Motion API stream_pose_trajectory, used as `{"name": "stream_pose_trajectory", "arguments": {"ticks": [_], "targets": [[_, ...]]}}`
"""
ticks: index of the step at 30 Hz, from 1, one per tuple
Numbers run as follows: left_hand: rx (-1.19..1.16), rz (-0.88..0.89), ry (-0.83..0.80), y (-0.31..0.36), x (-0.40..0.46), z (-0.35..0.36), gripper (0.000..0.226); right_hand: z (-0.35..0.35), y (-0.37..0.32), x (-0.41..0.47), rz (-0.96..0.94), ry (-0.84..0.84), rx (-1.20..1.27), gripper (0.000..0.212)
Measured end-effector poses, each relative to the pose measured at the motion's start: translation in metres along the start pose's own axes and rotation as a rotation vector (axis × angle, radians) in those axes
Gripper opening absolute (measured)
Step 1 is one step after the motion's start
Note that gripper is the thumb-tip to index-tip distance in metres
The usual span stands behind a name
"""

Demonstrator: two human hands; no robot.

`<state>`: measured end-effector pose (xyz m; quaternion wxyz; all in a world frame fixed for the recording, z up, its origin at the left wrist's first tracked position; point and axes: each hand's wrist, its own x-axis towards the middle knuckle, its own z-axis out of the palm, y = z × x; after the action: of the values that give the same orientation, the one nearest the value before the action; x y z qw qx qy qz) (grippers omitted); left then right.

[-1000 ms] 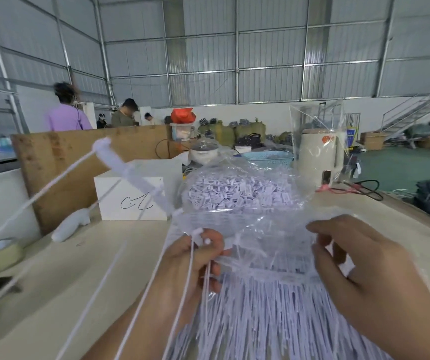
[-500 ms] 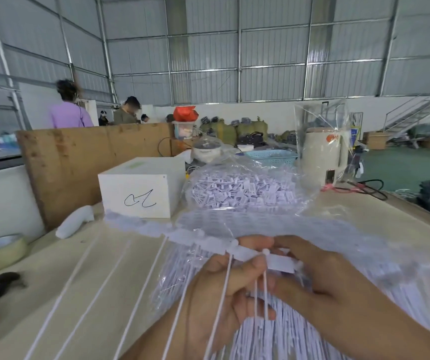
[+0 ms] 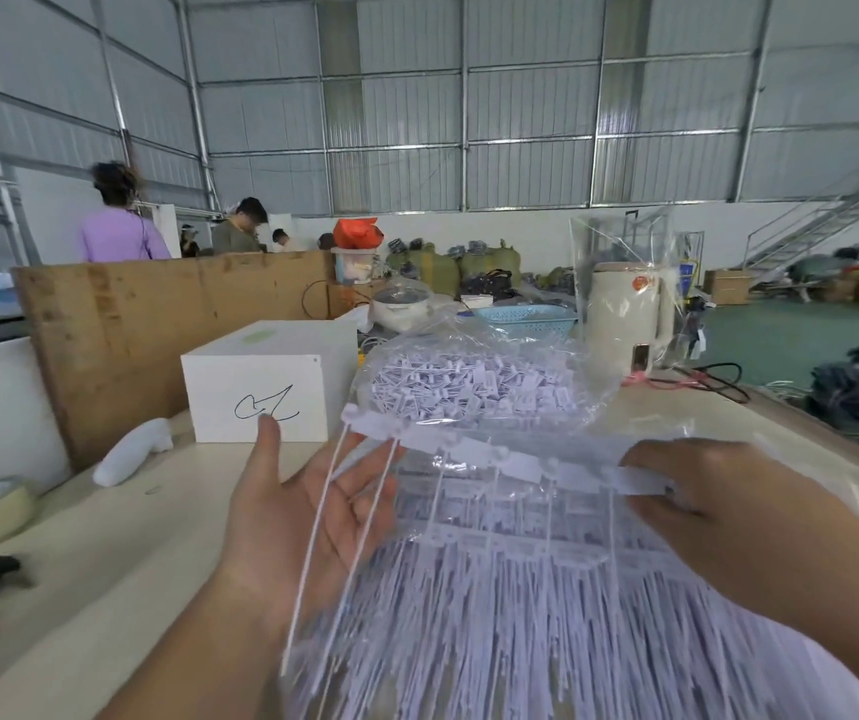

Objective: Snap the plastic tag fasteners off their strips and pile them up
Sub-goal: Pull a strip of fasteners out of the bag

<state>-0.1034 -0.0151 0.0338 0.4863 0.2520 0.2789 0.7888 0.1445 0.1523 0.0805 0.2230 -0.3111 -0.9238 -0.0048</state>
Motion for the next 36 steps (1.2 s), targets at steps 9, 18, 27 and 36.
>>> {"name": "stream_pose_trajectory", "arguments": {"ticks": [9, 18, 27, 36], "targets": [[0.378, 0.063, 0.27, -0.026, 0.006, 0.023, 0.02, -0.007, -0.006, 0.006, -0.168, 0.016, -0.061, 0.044], [0.03, 0.084, 0.205, -0.017, 0.004, 0.018, 0.012, 0.007, -0.002, 0.01, -0.201, -0.046, -0.16, 0.088], [0.387, 0.114, 0.413, -0.028, 0.012, 0.014, 0.01, 0.046, 0.023, 0.008, -0.185, -0.303, 0.011, 0.077], [0.629, -0.072, 0.247, -0.037, 0.005, 0.019, 0.009, 0.028, 0.045, 0.01, -0.047, -0.309, -0.131, 0.083]]}}
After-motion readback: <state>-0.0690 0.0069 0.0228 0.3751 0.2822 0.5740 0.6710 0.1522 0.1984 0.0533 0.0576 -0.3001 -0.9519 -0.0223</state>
